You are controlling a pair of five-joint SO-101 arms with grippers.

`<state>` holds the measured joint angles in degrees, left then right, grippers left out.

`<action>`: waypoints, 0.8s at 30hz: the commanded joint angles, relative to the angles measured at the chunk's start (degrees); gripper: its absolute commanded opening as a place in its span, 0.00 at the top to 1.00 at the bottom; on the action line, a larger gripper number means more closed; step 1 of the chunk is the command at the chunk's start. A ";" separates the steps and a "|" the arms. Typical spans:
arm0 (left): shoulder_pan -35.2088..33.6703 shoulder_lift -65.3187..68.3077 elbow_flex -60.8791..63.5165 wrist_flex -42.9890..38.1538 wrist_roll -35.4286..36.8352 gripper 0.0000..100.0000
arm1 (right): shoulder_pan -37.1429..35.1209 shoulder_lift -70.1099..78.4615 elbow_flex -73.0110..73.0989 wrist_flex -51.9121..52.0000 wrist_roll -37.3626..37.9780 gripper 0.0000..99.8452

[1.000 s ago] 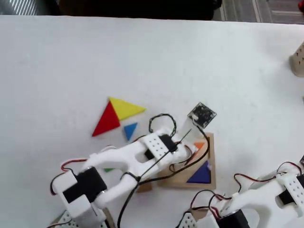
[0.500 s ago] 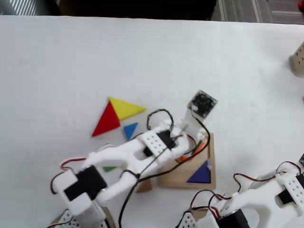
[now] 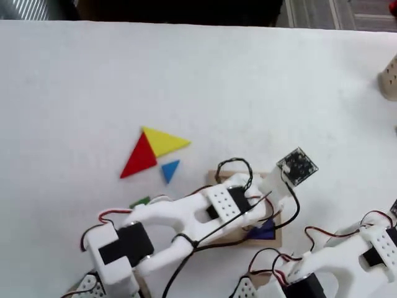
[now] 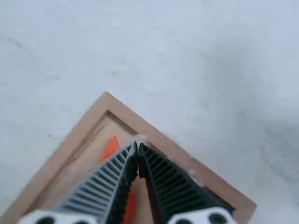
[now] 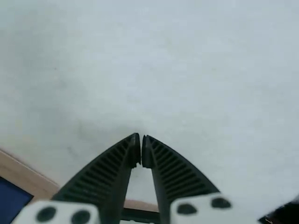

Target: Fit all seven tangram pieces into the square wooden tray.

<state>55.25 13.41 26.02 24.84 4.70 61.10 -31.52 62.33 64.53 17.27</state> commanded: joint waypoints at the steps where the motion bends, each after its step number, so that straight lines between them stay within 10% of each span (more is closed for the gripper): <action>1: 0.22 0.04 -2.90 2.46 -0.79 0.98 | -0.48 -1.27 -1.93 -0.66 0.53 0.98; 24: -10.33 1.63 -3.43 3.43 -0.70 0.98 | -0.48 -1.63 -0.79 -1.98 0.53 0.98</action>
<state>45.41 15.52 25.05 27.91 4.44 61.10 -31.52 62.33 63.21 17.27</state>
